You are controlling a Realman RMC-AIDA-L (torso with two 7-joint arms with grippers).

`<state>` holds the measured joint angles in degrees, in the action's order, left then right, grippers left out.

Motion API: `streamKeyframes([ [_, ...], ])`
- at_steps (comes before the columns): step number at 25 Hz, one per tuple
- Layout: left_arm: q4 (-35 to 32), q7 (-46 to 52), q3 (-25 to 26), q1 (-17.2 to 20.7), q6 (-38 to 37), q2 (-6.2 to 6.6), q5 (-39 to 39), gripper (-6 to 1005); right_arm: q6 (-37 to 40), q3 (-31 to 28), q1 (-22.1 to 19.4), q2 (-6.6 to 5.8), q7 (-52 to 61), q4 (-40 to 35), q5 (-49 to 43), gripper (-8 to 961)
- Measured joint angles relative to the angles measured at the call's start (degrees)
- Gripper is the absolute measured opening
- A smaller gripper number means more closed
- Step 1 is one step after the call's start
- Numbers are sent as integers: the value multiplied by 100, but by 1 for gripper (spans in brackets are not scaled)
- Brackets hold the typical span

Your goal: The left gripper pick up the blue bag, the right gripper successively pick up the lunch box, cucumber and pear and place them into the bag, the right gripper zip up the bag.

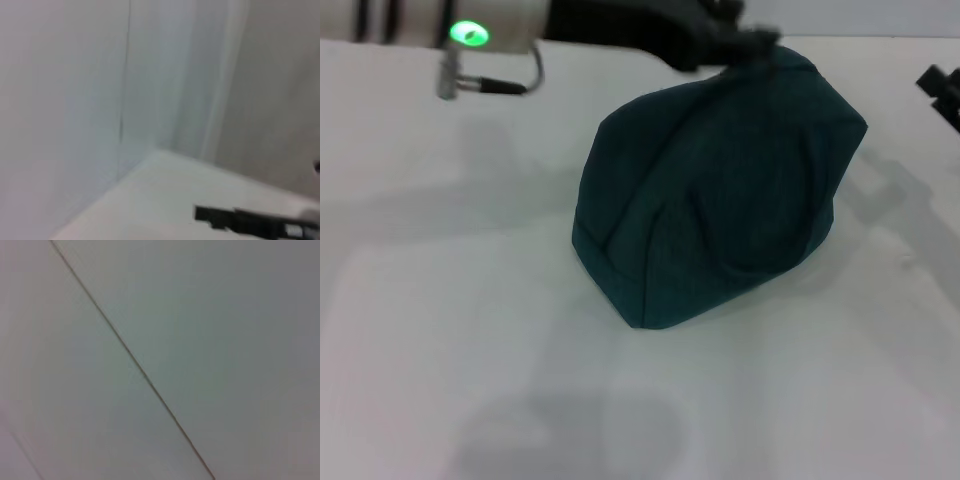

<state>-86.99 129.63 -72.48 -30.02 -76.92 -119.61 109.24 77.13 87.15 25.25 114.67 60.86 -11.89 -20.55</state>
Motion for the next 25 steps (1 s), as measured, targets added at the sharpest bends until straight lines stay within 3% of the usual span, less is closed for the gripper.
streamKeyframes([
  [4, 108, -759, 480, 488, -62, 2, -1062, 480, 996, 53, -137, -208, -371, -16, -157, 548],
  [9, 433, -2113, 695, 1320, -293, 17, -2164, 584, 2376, 64, -195, -635, -672, -286, -1474, 666],
  [12, 854, -2786, 923, 1740, -775, 11, -2324, 681, 2793, 40, -207, -726, -787, -427, -2156, 767],
  [15, 1602, -3376, 1129, 1998, -1260, 23, -2206, 795, 2915, 31, -258, -707, -1003, -449, -2659, 868],
  [16, 1918, -3610, 1216, 2042, -1385, 33, -2104, 833, 2882, 29, -299, -683, -1129, -438, -2815, 862],
  [20, 2931, -4328, 1584, 2090, -1740, 36, -1502, 867, 2558, 40, -502, -536, -1452, -388, -3078, 840],
  [25, 3652, -5181, 1924, 2096, -1873, 26, -726, 875, 1791, 40, -709, -373, -1677, -378, -3410, 840],
])
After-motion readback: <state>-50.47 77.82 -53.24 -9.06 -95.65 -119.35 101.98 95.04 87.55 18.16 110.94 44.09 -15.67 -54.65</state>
